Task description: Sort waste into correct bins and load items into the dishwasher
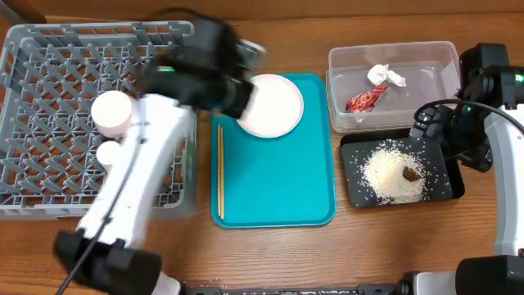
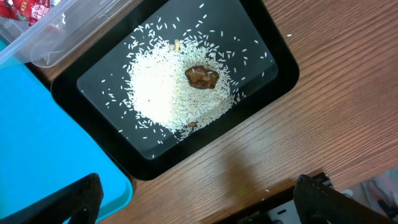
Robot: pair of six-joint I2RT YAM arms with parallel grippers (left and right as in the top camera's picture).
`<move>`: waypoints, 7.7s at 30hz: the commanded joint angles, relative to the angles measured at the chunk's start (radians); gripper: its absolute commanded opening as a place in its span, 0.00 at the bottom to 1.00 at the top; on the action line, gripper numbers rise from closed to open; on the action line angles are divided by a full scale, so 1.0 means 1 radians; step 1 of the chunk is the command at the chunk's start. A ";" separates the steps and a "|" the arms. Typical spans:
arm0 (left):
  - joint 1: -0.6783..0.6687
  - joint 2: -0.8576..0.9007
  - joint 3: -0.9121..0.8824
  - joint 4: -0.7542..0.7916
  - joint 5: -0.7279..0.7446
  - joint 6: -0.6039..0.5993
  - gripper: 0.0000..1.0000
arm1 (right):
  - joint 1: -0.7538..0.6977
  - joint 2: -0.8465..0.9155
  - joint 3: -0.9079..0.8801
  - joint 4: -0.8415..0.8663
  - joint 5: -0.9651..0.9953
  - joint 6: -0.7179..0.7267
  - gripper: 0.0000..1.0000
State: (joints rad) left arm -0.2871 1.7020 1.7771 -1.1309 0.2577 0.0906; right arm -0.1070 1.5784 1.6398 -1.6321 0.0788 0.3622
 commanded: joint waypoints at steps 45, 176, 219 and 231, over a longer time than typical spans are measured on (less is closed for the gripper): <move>0.821 0.132 0.012 -0.149 0.777 0.272 1.00 | -0.002 -0.011 0.010 0.010 0.010 -0.003 1.00; -0.032 -0.082 -0.370 0.090 -0.378 -0.526 0.04 | -0.002 -0.011 0.010 -0.001 -0.005 -0.003 1.00; -0.056 0.044 -0.525 0.135 -0.227 -0.525 0.64 | -0.002 -0.011 0.010 0.000 -0.005 -0.002 1.00; -0.060 0.044 -0.732 0.355 -0.309 -0.566 0.72 | -0.001 -0.011 0.010 -0.001 -0.006 -0.002 1.00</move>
State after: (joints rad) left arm -0.3473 1.7565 1.0832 -0.8127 -0.0235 -0.4541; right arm -0.1070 1.5784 1.6398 -1.6352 0.0746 0.3622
